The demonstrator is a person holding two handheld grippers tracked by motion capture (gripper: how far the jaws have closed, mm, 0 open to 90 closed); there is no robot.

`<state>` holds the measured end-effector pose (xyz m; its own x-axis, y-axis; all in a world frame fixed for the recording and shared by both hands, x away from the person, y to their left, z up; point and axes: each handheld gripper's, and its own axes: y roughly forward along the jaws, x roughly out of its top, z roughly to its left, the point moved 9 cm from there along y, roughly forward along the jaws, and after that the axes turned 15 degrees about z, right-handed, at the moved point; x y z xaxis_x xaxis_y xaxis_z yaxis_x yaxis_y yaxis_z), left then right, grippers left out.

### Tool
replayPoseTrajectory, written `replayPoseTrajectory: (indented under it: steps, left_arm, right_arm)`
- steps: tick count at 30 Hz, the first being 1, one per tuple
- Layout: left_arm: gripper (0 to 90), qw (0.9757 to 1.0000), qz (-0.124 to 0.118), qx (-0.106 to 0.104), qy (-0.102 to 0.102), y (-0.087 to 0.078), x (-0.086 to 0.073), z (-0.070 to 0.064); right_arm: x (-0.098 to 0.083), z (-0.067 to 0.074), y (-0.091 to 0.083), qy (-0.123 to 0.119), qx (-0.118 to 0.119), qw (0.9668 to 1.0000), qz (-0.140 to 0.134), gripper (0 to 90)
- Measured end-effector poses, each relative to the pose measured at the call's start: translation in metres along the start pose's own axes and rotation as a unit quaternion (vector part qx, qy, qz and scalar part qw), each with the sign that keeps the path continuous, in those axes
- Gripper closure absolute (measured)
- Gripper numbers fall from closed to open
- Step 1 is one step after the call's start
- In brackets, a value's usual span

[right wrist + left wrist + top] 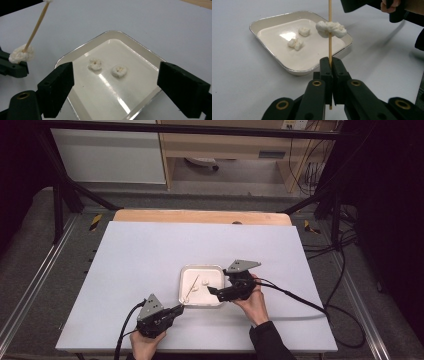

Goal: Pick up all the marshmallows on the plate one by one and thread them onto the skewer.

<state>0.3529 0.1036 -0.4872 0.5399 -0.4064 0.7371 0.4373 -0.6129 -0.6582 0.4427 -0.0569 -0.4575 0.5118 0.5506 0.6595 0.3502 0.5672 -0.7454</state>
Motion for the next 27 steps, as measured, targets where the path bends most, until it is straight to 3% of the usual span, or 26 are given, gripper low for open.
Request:
replayPoseTrajectory:
  steps: [8,13,17,21,27]
  left_arm:
    - [88.1,1.0,0.008,0.001,0.0,-0.001,-0.005,0.004]
    - [88.1,0.9999,0.01,0.002,0.004,0.0,-0.006,0.003]
    - [88.1,0.9999,0.011,-0.001,0.002,0.0,-0.008,0.004]
    - [88.1,0.9999,0.012,-0.001,0.001,0.001,-0.008,0.004]
    - [88.1,0.9999,0.015,-0.002,0.002,0.002,-0.008,0.004]
  right_arm:
    - [0.009,-0.009,0.027,0.001,-0.003,0.9995,0.03,21.0]
    - [0.008,-0.012,0.044,-0.01,-0.009,0.9982,0.058,26.1]
    - [0.009,-0.013,0.051,-0.007,-0.003,0.9982,0.059,32.2]
    - [0.007,-0.016,0.056,-0.017,-0.005,0.9975,0.068,39.2]
    - [0.005,-0.013,0.062,-0.028,0.009,0.9972,0.069,49.7]
